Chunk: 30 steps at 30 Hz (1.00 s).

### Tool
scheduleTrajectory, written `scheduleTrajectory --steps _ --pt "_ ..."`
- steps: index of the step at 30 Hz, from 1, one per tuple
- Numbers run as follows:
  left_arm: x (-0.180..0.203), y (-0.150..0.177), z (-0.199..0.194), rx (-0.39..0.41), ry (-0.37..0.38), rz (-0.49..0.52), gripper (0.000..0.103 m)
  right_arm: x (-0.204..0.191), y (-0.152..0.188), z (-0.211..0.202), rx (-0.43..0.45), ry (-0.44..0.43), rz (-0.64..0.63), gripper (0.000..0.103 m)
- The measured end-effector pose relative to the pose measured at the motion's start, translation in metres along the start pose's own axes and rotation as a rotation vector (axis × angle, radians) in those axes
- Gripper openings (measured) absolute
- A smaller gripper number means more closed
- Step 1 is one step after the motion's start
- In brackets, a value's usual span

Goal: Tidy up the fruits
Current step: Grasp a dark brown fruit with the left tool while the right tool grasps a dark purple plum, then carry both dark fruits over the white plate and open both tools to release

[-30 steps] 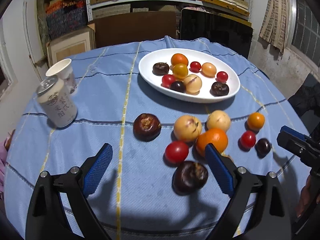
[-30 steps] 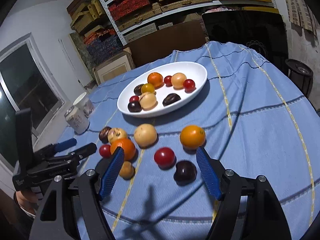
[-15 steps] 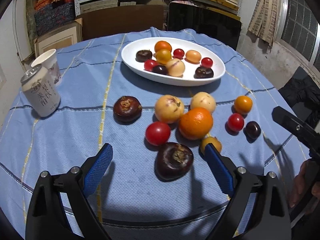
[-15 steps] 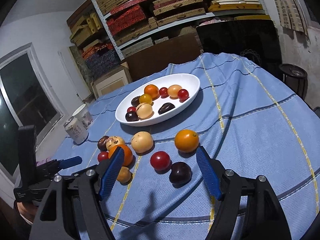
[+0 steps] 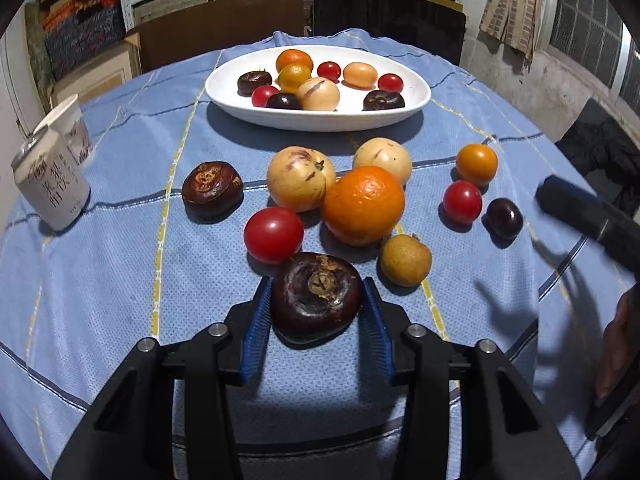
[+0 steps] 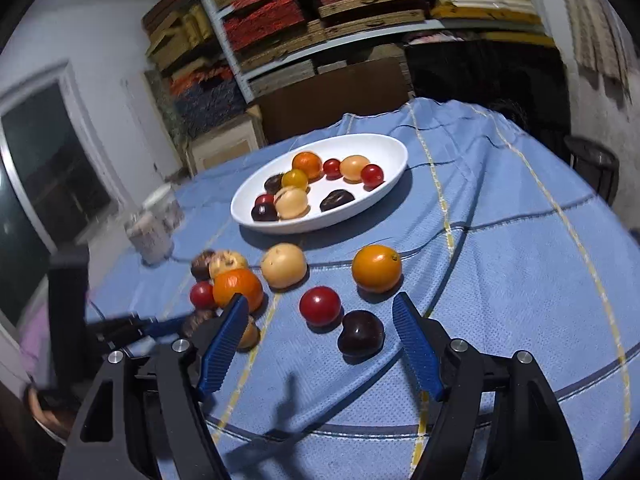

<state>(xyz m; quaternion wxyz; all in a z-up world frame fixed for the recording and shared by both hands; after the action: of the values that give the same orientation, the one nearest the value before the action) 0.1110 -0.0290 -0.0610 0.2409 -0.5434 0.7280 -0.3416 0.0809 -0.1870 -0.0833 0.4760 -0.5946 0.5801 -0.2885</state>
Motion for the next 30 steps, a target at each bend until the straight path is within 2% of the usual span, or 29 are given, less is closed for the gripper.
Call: scheduleTrajectory --steps 3,6,8,10,12,13,16,20,30 --pt "-0.004 -0.001 -0.001 -0.002 0.007 -0.019 0.044 -0.005 0.005 0.007 -0.053 0.005 -0.062 0.074" --pt "-0.006 -0.001 -0.001 -0.005 0.010 -0.028 0.044 0.002 0.009 0.015 -0.107 0.044 -0.087 0.067" --pt "-0.007 -0.001 -0.001 -0.008 0.014 -0.034 0.044 0.008 0.011 0.022 -0.140 0.045 -0.089 0.051" --pt "-0.007 -0.001 -0.001 -0.010 0.013 -0.031 0.044 0.011 0.013 0.029 -0.162 0.056 -0.088 0.047" --pt "-0.007 -0.001 -0.001 -0.010 0.015 -0.031 0.044 0.013 0.017 0.037 -0.193 0.065 -0.095 0.034" --pt "-0.007 -0.001 -0.001 -0.010 0.017 -0.033 0.044 0.014 0.020 0.040 -0.209 0.077 -0.098 0.032" --pt "-0.007 -0.001 -0.002 -0.009 0.022 -0.040 0.044 0.013 0.022 0.039 -0.205 0.080 -0.105 0.030" --pt "-0.006 -0.003 -0.006 -0.002 0.041 -0.046 0.044 0.014 0.014 0.023 -0.156 0.054 -0.039 0.030" --pt "-0.005 -0.033 -0.050 0.095 0.072 -0.064 0.043 0.001 -0.031 -0.014 -0.031 -0.060 0.021 0.030"
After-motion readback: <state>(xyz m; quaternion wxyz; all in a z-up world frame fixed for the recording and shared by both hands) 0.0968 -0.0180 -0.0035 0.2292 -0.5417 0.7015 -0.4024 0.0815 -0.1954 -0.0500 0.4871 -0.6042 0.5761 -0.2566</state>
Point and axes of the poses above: each gripper's, at about its wrist camera, not at the fingertips, and z roughly the way its jaws point, x to its right, y to its underside, the point moved 4 cm from there along z, roughly the way its jaws point, and after that the axes turned 14 degrees about x, right-handed, at the moved point
